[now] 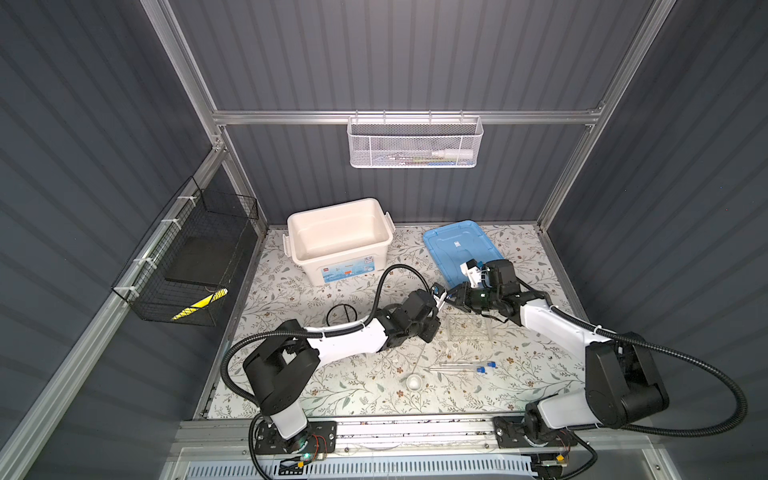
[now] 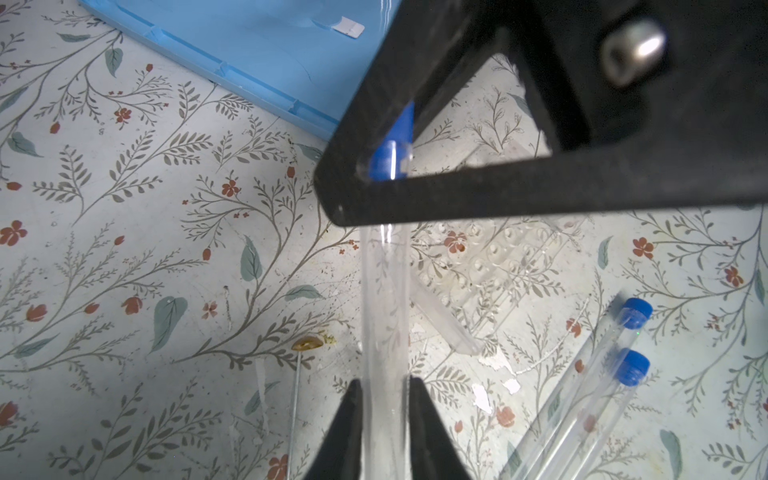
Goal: Organize the chemistry lab equipment
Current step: 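Grasp the test tube's blue cap with the right gripper and release the left gripper, then carry the test tube with the right gripper toward the clear rack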
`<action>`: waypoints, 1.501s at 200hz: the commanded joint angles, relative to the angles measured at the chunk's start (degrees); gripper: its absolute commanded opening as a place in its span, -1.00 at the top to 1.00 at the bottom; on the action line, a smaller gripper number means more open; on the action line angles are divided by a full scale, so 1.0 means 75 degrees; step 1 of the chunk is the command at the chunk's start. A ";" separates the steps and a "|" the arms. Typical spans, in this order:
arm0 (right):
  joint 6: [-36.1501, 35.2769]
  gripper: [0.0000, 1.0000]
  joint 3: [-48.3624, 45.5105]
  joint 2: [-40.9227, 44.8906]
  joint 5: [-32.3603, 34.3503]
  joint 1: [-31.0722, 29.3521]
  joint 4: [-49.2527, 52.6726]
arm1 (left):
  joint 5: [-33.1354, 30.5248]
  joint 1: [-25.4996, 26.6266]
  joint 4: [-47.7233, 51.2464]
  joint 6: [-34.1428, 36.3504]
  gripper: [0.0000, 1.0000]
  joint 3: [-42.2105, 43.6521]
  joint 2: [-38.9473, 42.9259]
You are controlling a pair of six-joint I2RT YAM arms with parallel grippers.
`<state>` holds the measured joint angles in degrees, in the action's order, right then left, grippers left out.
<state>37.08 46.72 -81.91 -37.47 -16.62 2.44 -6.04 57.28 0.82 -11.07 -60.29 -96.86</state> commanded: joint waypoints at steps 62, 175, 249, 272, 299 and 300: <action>-0.0288 0.67 0.0252 0.0991 0.1276 -0.0045 0.0787 | -0.0409 0.0075 0.0116 0.0024 -0.61 0.0236 0.0829; -0.1957 0.65 0.0665 0.2836 0.5050 -0.0975 0.2365 | -0.1252 0.0076 -0.0130 -0.0561 -0.85 0.0804 0.1410; -0.2735 0.67 -0.0130 0.3016 0.7010 -0.2218 0.0862 | -0.1284 0.0076 -0.0078 -0.0686 -0.85 0.0773 0.1376; -0.3075 0.65 -0.0167 0.2872 0.7578 -0.2564 0.0735 | -0.1285 0.0083 -0.0071 -0.0722 -0.85 0.0815 0.1415; -0.3168 0.65 -0.0425 0.2872 0.7815 -0.2715 0.0357 | -0.1285 0.0081 -0.0109 -0.0753 -0.85 0.0860 0.1430; -0.3165 0.64 -0.0432 0.2871 0.7812 -0.2722 0.0350 | -0.1283 0.0077 -0.0109 -0.0757 -0.85 0.0864 0.1430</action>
<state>15.59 45.23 -60.38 16.45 -36.23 8.78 -15.07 57.67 0.14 -15.75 -54.65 -87.11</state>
